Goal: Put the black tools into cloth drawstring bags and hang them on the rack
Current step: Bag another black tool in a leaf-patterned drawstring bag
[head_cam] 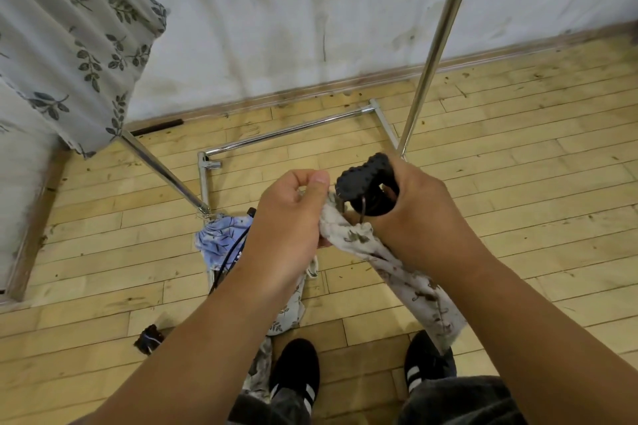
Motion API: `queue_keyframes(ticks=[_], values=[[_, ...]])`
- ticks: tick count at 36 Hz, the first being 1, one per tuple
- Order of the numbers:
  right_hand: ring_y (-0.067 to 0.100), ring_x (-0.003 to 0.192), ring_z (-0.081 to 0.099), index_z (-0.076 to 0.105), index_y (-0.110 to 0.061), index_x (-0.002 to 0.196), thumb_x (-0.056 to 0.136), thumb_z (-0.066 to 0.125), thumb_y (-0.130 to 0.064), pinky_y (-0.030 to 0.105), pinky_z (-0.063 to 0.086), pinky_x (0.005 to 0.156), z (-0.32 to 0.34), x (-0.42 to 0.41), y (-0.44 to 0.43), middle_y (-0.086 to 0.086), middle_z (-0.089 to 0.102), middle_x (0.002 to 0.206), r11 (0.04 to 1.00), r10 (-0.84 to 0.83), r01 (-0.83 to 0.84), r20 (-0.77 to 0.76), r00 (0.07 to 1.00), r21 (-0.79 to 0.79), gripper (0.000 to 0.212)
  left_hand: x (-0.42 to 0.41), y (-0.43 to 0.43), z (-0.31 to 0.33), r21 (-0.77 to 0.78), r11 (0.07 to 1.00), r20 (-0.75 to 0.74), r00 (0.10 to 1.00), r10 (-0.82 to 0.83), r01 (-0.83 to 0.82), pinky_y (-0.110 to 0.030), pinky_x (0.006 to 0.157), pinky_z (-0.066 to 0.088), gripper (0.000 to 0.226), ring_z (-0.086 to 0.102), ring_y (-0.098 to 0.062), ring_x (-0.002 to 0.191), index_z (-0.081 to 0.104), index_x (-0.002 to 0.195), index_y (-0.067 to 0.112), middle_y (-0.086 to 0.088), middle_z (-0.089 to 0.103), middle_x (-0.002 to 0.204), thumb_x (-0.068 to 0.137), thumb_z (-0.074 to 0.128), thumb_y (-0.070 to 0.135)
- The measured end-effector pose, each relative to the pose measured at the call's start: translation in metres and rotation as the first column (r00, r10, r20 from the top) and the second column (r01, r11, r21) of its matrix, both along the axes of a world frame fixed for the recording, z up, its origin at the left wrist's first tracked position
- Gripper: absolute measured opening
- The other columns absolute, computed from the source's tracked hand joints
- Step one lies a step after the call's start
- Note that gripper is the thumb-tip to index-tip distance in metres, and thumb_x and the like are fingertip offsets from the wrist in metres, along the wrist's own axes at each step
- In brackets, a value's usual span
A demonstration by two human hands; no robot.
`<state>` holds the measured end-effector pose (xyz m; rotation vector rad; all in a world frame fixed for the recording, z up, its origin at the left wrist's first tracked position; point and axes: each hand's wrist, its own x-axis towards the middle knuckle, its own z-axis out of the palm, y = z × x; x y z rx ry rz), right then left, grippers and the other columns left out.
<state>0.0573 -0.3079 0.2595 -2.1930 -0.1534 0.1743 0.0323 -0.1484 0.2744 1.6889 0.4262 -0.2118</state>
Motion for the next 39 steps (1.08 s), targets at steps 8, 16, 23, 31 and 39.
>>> queue_keyframes(ticks=[8, 16, 23, 31, 39], values=[[-0.019, 0.096, 0.06, 0.065, -0.038, 0.103, 0.072, 0.091, -0.031, -0.001, 0.046, 0.079, 0.006, 0.002, -0.006, -0.03, 0.066, 0.092, 0.996, 0.039, -0.042, 0.042, 0.998, 0.078, 0.041, 0.005, 0.007, 0.002, -0.087, 0.995, -0.032, 0.998, -0.046, 0.043, -0.045, 0.083, 0.062, 0.011, 0.073, -0.025, 0.074, 0.07, 0.1, 0.023, -0.022, 0.078, 0.092, 0.102, 0.062, 0.016], [0.004, 0.112, 0.064, 0.049, -0.031, 0.139, 0.076, 0.088, -0.033, 0.011, 0.051, 0.092, 0.002, 0.005, -0.008, -0.008, 0.065, 0.124, 0.993, 0.078, -0.078, 0.006, 0.997, 0.085, 0.073, 0.003, 0.003, 0.008, -0.039, 0.996, 0.117, 0.99, -0.078, 0.083, -0.049, 0.082, 0.063, 0.027, 0.072, -0.04, 0.092, 0.077, 0.103, 0.038, -0.03, 0.069, 0.104, 0.107, 0.054, 0.023], [-0.002, 0.11, 0.064, 0.033, -0.029, 0.151, 0.088, 0.078, -0.017, 0.003, 0.046, 0.082, 0.006, 0.009, -0.017, -0.006, 0.062, 0.13, 0.96, 0.264, -0.249, -0.124, 0.956, 0.126, 0.078, -0.002, 0.003, 0.004, 0.075, 0.984, 0.177, 0.969, -0.173, 0.162, -0.035, 0.079, 0.061, 0.025, 0.075, -0.009, 0.081, 0.077, 0.109, 0.033, 0.002, 0.08, 0.091, 0.107, 0.054, 0.024], [-0.008, 0.105, 0.058, 0.049, -0.049, 0.133, 0.093, 0.07, -0.011, 0.006, 0.05, 0.077, 0.014, 0.004, -0.018, -0.016, 0.06, 0.121, 0.951, 0.307, -0.3, -0.126, 0.943, 0.077, 0.059, 0.011, 0.009, 0.009, 0.037, 0.999, 0.158, 0.987, -0.042, 0.036, -0.051, 0.091, 0.062, 0.026, 0.077, -0.02, 0.095, 0.077, 0.104, 0.023, 0.0, 0.081, 0.097, 0.108, 0.052, 0.022], [0.011, 0.095, 0.068, 0.063, -0.041, 0.124, 0.083, 0.08, -0.01, 0.036, 0.058, 0.086, 0.002, 0.005, -0.008, -0.012, 0.072, 0.105, 0.977, 0.146, -0.132, -0.075, 0.986, 0.166, 0.054, 0.016, 0.013, 0.006, -0.159, 0.975, 0.146, 0.98, -0.133, 0.156, -0.041, 0.103, 0.055, 0.034, 0.07, -0.017, 0.116, 0.074, 0.12, 0.026, 0.0, 0.075, 0.123, 0.086, 0.069, 0.028]])
